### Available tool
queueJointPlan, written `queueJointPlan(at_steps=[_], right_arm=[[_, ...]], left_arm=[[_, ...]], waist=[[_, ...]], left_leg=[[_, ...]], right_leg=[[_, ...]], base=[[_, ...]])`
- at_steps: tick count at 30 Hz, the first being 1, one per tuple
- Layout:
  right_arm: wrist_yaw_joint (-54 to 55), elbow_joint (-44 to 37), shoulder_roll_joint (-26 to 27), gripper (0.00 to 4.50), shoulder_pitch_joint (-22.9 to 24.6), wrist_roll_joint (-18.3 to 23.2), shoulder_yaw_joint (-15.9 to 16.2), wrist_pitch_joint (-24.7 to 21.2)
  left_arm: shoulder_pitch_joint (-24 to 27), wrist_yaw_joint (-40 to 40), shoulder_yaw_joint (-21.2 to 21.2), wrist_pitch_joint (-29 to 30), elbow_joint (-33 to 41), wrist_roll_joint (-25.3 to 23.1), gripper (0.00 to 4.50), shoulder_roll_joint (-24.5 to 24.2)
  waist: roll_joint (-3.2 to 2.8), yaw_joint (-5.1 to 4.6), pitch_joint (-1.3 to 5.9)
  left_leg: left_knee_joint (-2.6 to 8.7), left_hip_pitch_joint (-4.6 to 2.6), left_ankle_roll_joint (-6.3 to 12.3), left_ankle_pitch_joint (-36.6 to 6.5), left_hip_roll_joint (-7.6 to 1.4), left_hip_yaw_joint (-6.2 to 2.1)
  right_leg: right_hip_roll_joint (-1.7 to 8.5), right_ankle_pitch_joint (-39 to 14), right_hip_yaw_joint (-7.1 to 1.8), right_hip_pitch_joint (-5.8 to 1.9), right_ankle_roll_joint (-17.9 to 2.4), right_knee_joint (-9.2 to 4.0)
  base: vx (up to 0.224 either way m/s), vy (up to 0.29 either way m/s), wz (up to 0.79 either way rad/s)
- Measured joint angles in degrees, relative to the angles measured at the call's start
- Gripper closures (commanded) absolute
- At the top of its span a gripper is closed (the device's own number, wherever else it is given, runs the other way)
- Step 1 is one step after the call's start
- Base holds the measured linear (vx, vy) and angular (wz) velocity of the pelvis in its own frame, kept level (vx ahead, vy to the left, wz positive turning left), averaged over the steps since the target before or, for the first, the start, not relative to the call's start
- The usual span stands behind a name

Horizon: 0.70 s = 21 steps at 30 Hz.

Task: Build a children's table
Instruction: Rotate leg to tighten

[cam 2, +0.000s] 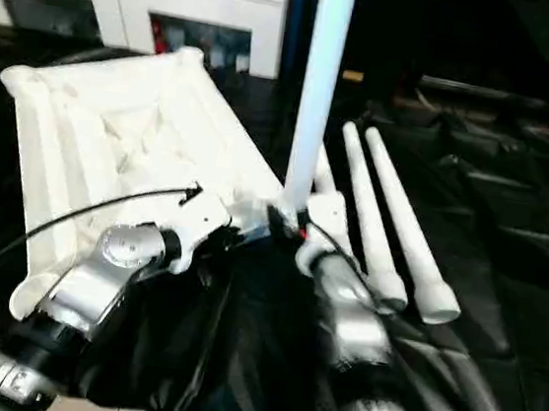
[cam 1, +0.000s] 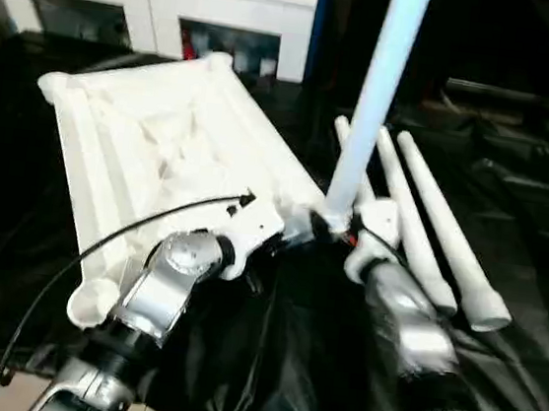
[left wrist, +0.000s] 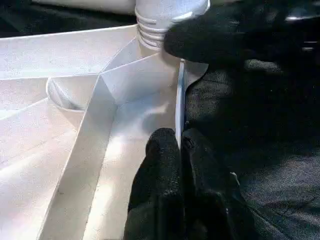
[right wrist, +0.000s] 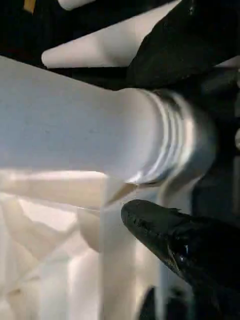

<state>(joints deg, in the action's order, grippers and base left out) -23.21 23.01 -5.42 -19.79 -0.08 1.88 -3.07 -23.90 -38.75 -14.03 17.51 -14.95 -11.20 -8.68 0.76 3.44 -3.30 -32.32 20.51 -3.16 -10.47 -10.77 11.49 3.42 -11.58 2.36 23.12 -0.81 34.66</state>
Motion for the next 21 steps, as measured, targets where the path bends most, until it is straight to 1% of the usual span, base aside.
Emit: queueJointPlan(at_steps=[1,2,3,4,5,7,8,9,10,11,12,13,14,16,18,19,20,21], right_arm=[[-1.2,-1.5,-0.9,0.64,0.7,0.0,0.5,-0.7],[-2.8,-4.6,-2.0,0.64,2.1,0.3,1.0,-2.1],[-5.2,-8.8,-4.0,0.62,3.9,0.6,1.3,-3.9],[-6.4,-11.3,-4.9,0.62,5.0,0.9,1.7,-4.8],[-8.1,-14.4,-5.8,0.62,6.0,1.4,2.3,-6.0],[-9.5,-17.8,-6.4,0.62,6.4,1.8,2.8,-7.7],[-9.8,-18.8,-6.4,0.62,6.5,2.1,3.3,-8.1],[-9.8,-20.0,-6.4,0.62,6.5,2.3,3.8,-8.8],[-9.9,-21.9,-6.6,0.62,6.6,2.6,4.5,-10.2],[-9.9,-23.0,-6.6,0.62,6.7,2.8,4.8,-10.9],[-9.9,-24.2,-6.9,0.62,6.8,2.8,5.0,-11.8],[-10.0,-25.3,-7.3,0.62,7.0,2.9,5.3,-12.8],[-10.8,-26.7,-7.8,0.62,7.2,2.9,5.8,-14.2],[-12.7,-30.0,-9.4,0.62,8.4,2.9,7.7,-17.1],[-14.0,-31.4,-10.3,0.62,9.4,2.7,9.3,-19.0],[-14.2,-31.4,-10.6,0.81,9.7,2.5,9.7,-20.0],[-14.2,-31.3,-10.7,0.92,9.8,2.3,9.9,-20.4],[-13.9,-31.4,-10.5,1.02,9.7,2.2,10.0,-22.1]], left_arm=[[0.3,-0.1,0.0,-0.1,0.3,0.1,4.22,-0.1],[0.7,-0.1,0.2,-0.4,0.6,0.4,4.22,-0.1],[1.3,-0.2,1.0,-0.4,1.4,1.8,3.91,0.3],[1.7,-0.2,1.5,-0.3,2.0,2.9,3.91,0.5],[2.3,-0.3,2.5,-0.2,2.8,4.5,3.77,0.8],[3.0,-0.2,3.0,0.2,4.2,5.9,3.59,1.2],[3.0,0.0,3.2,0.6,4.9,6.1,3.47,1.0],[3.0,0.3,4.0,1.3,6.1,6.5,3.47,1.1],[3.0,0.6,5.5,2.6,8.0,7.1,3.47,0.5],[2.8,1.0,6.8,3.4,9.1,7.3,3.47,-0.3],[2.4,1.6,8.6,4.3,10.3,7.4,3.47,-1.2],[1.9,2.1,9.9,5.4,11.0,7.6,3.47,-2.2],[1.2,2.8,11.3,6.4,11.6,7.6,3.47,-3.2],[-0.5,4.9,14.7,7.9,12.3,7.2,3.47,-8.0],[-2.0,6.9,18.4,8.8,12.0,5.9,3.47,-12.9],[-2.7,7.9,20.5,8.8,11.6,5.0,3.63,-15.3],[-2.9,8.4,21.4,8.8,11.5,4.6,3.74,-16.2],[-2.3,8.7,21.8,9.0,11.3,3.7,3.85,-18.6]], waist=[[0.0,-0.02,0.0],[0.08,0.03,-0.03],[0.37,0.06,-0.18],[0.56,0.16,-0.3],[1.05,0.19,-0.45],[1.66,0.06,-0.51],[1.87,0.06,-0.55],[2.1,0.07,-0.63],[2.33,0.07,-0.69],[2.45,0.05,-0.66],[2.54,0.08,-0.62],[2.36,0.21,-0.66],[2.33,0.17,-0.69],[2.33,0.16,-0.69],[2.34,-0.18,-0.69],[2.33,-0.19,-0.68],[2.33,-0.07,-0.68],[2.57,-0.02,-0.58]], left_leg=[[0.0,0.0,0.01,0.0,0.0,0.0],[0.0,0.02,0.04,0.0,0.0,0.0],[-0.02,0.03,0.06,0.0,-0.03,0.0],[-0.01,0.04,0.06,0.0,-0.04,-0.01],[-0.08,0.05,0.06,0.0,-0.13,-0.03],[-0.18,0.07,0.06,0.0,-0.16,-0.05],[-0.24,0.08,0.05,0.0,-0.17,-0.05],[-0.29,0.08,0.05,0.0,-0.18,-0.05],[-0.34,0.06,0.02,0.0,-0.2,-0.06],[-0.35,0.05,-0.02,0.0,-0.2,-0.06],[-0.36,0.04,-0.25,-0.2,-0.19,-0.06],[-0.43,0.06,-0.3,-0.2,-0.19,-0.1],[-0.46,0.06,-0.3,-0.2,-0.18,-0.07],[-0.47,0.06,-0.31,-0.2,-0.19,-0.12],[-0.47,0.04,-0.33,-0.2,-0.21,-0.15],[-0.47,0.05,-0.33,-0.1,-0.2,-0.15],[-0.47,0.05,-0.33,-0.1,-0.19,-0.14],[-0.48,0.05,-0.33,-0.1,-0.18,-0.13]], right_leg=[[0.0,0.0,-0.01,0.0,0.0,0.0],[0.0,0.0,0.0,0.01,0.0,0.0],[-0.02,0.0,0.02,0.01,0.0,0.01],[-0.02,-0.1,0.04,0.02,0.0,0.04],[-0.07,-0.1,0.09,0.04,0.0,0.08],[-0.09,-0.1,0.11,0.07,0.0,0.15],[-0.08,-0.1,0.1,0.07,0.0,0.18],[-0.08,0.0,0.1,0.08,0.0,0.26],[-0.08,0.0,0.11,0.07,0.0,0.3],[-0.08,0.0,0.11,0.07,0.0,0.3],[-0.08,0.0,0.1,0.04,0.0,0.29],[-0.08,0.0,0.1,0.01,0.0,0.3],[-0.08,0.1,0.06,0.02,0.0,0.3],[-0.09,0.1,0.09,0.0,0.0,0.33],[-0.14,0.1,0.09,0.0,0.0,0.35],[-0.13,0.1,0.08,0.0,0.0,0.35],[-0.12,0.1,0.06,0.0,0.0,0.34],[-0.11,0.1,0.06,-0.01,0.0,0.35]], base=[[0.0,0.0,0.0],[0.0,0.0,0.0],[0.0,0.0,0.0],[0.0,0.0,0.0],[0.0,0.0,0.0],[0.0,0.0,0.0],[0.0,0.0,0.0],[0.0,0.0,0.0],[0.0,0.0,0.0],[0.0,0.0,0.0],[0.0,0.0,0.0],[0.0,0.0,0.0],[0.0,0.0,0.0],[0.0,0.0,0.0],[0.0,0.0,0.0],[0.0,0.0,0.0],[0.0,0.0,0.0],[0.0,0.0,0.0]])
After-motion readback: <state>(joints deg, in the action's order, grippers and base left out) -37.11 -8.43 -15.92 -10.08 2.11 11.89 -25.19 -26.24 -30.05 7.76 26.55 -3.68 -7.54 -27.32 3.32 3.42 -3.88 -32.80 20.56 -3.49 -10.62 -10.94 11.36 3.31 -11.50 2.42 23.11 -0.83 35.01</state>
